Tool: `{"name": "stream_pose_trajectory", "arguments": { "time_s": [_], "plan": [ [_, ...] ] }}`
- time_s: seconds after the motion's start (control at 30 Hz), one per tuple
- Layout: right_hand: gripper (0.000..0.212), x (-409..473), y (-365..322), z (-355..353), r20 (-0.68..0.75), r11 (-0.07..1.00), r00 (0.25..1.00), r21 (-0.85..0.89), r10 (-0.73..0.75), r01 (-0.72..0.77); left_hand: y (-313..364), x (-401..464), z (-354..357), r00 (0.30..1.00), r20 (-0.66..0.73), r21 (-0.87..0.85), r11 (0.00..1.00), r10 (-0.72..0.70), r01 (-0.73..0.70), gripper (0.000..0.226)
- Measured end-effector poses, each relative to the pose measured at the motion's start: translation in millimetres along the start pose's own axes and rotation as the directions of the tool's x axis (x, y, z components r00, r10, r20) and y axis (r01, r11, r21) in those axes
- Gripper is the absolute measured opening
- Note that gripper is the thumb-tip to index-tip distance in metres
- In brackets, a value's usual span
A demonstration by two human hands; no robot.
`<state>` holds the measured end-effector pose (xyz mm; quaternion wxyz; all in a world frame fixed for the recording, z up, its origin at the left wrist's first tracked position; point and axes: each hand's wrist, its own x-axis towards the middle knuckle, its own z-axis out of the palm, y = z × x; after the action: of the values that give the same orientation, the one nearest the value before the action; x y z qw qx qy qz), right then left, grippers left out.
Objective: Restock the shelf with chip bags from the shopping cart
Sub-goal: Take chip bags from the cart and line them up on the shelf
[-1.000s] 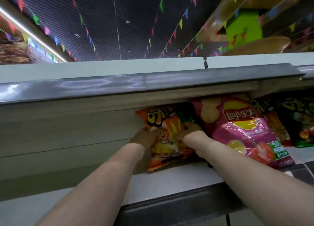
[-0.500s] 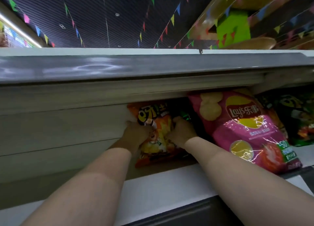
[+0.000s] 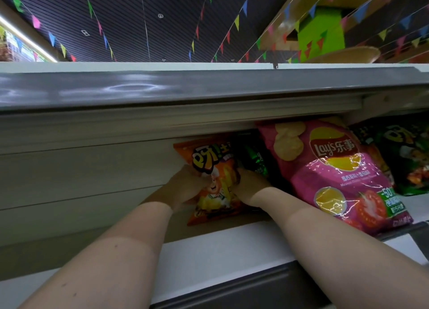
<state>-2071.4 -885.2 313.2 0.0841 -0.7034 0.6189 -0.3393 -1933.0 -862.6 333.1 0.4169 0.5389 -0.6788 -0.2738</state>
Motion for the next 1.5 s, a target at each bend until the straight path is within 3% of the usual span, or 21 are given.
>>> {"name": "stream_pose_trajectory", "arguments": {
  "time_s": [0.1,0.23,0.4,0.47,0.53,0.7,0.77,1.03,1.3,1.5],
  "plan": [
    [0.039,-3.7,-0.8,-1.4,0.000,0.999,0.999,-0.021,0.032,-0.032,-2.8,3.0,0.2,0.999,0.017,0.002,0.999,0.039,-0.039,0.004],
    [0.043,-12.0,-8.6,-5.5,-0.007,0.997,0.998,-0.053,0.057,-0.057,1.3,5.4,-0.5,0.997,-0.074,0.149,0.989,-0.004,0.015,0.021],
    [0.040,-28.5,-26.8,-18.7,-0.056,0.998,0.998,-0.055,-0.032,0.029,13.5,-8.2,-11.4,0.980,-0.195,0.169,0.986,0.049,-0.015,0.023],
    [0.032,-37.3,-34.0,-21.4,-0.024,0.998,0.998,-0.040,-0.056,0.055,15.7,-18.6,-13.4,0.960,-0.274,0.179,0.984,0.054,-0.005,0.012],
    [0.029,-46.3,-41.3,-21.4,0.016,0.996,0.997,-0.051,-0.074,0.074,14.6,-32.3,-15.7,0.927,-0.368,0.190,0.982,0.076,-0.005,0.023],
    [0.018,-78.4,-67.6,-18.8,0.053,0.986,0.984,0.028,-0.167,0.166,2.7,-66.1,-32.2,0.866,-0.497,0.149,0.988,0.048,0.030,0.021],
    [0.029,-92.7,-78.9,-14.8,0.046,0.969,0.971,0.087,-0.236,0.231,-5.6,-82.0,-42.9,0.844,-0.536,0.111,0.991,-0.008,0.080,0.021],
    [0.030,-146.3,-136.1,26.6,0.128,0.837,0.847,0.285,-0.516,0.467,-46.0,-180.8,-108.4,0.692,-0.717,0.146,0.954,-0.081,0.263,0.003],
    [0.028,-202.8,-233.4,60.8,0.174,0.687,0.697,0.446,-0.695,0.574,-75.4,-283.3,-201.9,0.515,-0.850,0.087,0.935,-0.112,0.345,0.008],
    [0.033,-249.0,-326.5,106.4,0.192,0.583,0.583,0.529,-0.790,0.616,-106.6,-367.2,-284.2,0.430,-0.898,0.124,0.886,-0.091,0.447,0.022]
  ]
}}
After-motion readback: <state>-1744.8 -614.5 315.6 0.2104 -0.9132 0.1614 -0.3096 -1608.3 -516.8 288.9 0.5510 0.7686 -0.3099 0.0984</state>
